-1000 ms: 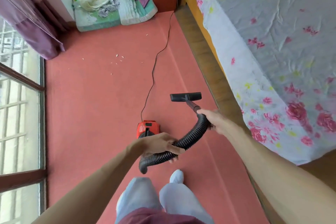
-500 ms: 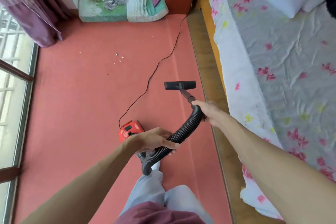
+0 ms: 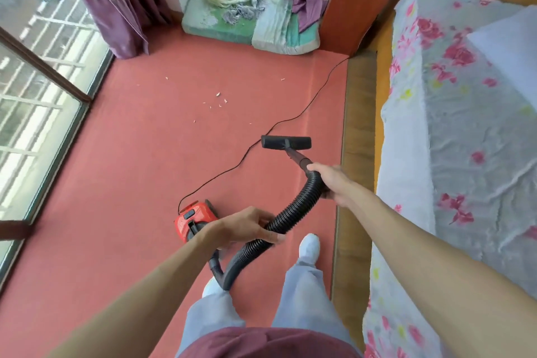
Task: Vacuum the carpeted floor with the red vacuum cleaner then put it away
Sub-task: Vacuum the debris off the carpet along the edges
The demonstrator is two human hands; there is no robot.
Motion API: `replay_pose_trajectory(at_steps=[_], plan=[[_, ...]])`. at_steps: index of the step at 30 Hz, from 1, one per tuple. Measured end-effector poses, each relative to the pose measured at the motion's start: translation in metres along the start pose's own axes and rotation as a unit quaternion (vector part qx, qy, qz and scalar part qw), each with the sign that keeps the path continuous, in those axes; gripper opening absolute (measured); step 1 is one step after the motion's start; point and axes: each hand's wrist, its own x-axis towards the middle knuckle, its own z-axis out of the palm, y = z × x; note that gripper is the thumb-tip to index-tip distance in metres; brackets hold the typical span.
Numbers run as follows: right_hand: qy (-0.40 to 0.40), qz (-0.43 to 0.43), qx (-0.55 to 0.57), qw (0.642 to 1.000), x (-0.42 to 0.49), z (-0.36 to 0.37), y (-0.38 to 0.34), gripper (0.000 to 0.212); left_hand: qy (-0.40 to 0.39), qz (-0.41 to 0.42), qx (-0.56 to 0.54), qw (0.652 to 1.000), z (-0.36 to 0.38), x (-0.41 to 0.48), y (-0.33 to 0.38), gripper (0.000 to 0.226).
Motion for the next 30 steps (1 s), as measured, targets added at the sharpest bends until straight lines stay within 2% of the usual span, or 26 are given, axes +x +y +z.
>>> replay_pose_trajectory(at_steps=[2, 5, 8, 11, 15, 17, 20, 25, 30], plan=[[-0.022, 0.004, -0.009, 1.0, 0.02, -0.015, -0.018, 0.027, 0.048, -0.006, 0.015, 0.999, -0.001, 0.016, 0.018, 0.025], [-0.059, 0.004, -0.03, 0.998, 0.043, -0.035, -0.049, 0.028, 0.101, -0.014, -0.01, 0.995, 0.002, 0.036, 0.043, 0.03], [-0.081, -0.008, -0.049, 0.995, 0.059, -0.05, -0.083, 0.02, 0.143, -0.009, -0.041, 0.989, 0.008, 0.055, 0.066, 0.028], [-0.085, -0.01, -0.065, 0.994, 0.073, -0.059, -0.11, 0.019, 0.176, 0.001, -0.062, 0.982, 0.012, 0.073, 0.085, 0.014], [-0.087, -0.01, -0.067, 0.994, 0.094, -0.057, -0.145, 0.024, 0.216, 0.017, -0.086, 0.972, 0.0, 0.092, 0.102, 0.019], [-0.09, -0.008, -0.07, 0.993, 0.105, -0.052, -0.163, 0.02, 0.221, 0.024, -0.105, 0.969, -0.012, 0.101, 0.108, 0.024], [-0.082, -0.003, -0.088, 0.993, 0.126, -0.048, -0.191, 0.016, 0.204, 0.032, -0.132, 0.969, -0.038, 0.12, 0.12, 0.016], [-0.08, 0.005, -0.132, 0.988, 0.171, -0.041, -0.239, 0.013, 0.187, 0.034, -0.111, 0.975, -0.083, 0.163, 0.141, 0.016], [-0.099, -0.003, -0.202, 0.974, 0.214, -0.009, -0.265, 0.018, 0.185, 0.028, -0.134, 0.973, -0.114, 0.187, 0.135, 0.032]])
